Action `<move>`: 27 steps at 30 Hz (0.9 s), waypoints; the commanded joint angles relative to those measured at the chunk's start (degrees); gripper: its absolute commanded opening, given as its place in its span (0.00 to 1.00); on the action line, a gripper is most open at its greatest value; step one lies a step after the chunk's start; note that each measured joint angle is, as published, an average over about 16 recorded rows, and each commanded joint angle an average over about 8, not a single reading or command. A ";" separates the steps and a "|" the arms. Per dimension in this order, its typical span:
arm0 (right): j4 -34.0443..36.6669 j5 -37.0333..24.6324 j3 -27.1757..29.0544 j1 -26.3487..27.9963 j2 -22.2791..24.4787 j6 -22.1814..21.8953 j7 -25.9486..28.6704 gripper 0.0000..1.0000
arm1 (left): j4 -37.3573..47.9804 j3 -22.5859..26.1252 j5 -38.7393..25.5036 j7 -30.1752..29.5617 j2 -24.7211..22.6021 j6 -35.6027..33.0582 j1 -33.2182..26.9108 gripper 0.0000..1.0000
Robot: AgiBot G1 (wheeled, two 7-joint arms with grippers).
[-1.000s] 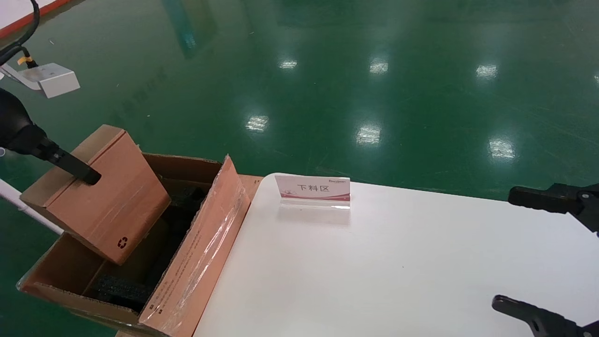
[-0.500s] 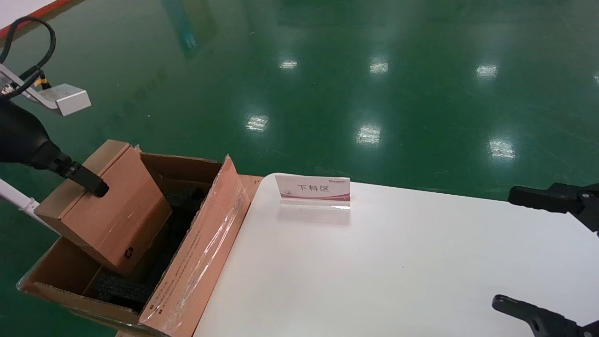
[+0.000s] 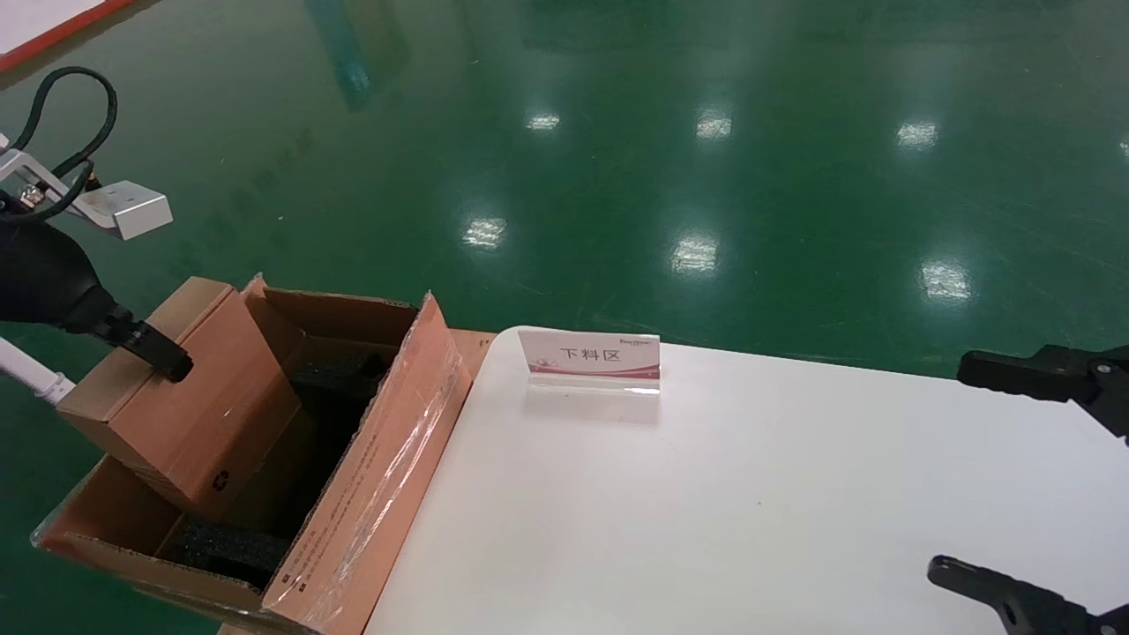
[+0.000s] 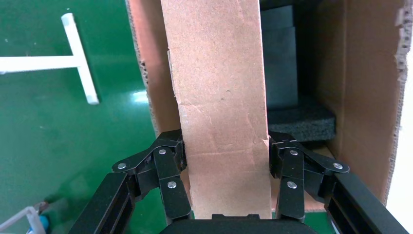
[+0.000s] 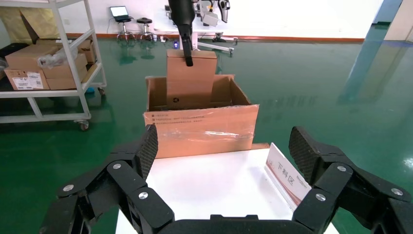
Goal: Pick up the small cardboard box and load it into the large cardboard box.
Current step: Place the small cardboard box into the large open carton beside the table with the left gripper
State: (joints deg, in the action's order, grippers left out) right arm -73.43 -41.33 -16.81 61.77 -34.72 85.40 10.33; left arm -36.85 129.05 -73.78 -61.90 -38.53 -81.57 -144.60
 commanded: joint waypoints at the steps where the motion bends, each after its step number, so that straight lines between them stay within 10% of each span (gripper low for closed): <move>1: 0.00 0.00 -0.01 0.00 0.00 0.00 0.00 1.00 | -0.07 0.23 -0.46 -0.33 0.01 0.72 0.43 0.00; 27: 0.00 0.06 -0.09 0.02 0.04 -0.04 -0.05 1.00 | -1.41 1.23 -3.21 -3.62 1.37 7.71 2.92 0.00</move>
State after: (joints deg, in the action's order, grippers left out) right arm -73.43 -41.27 -16.91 61.79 -34.68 85.36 10.29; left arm -38.38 130.33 -77.11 -65.60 -37.22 -73.80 -141.67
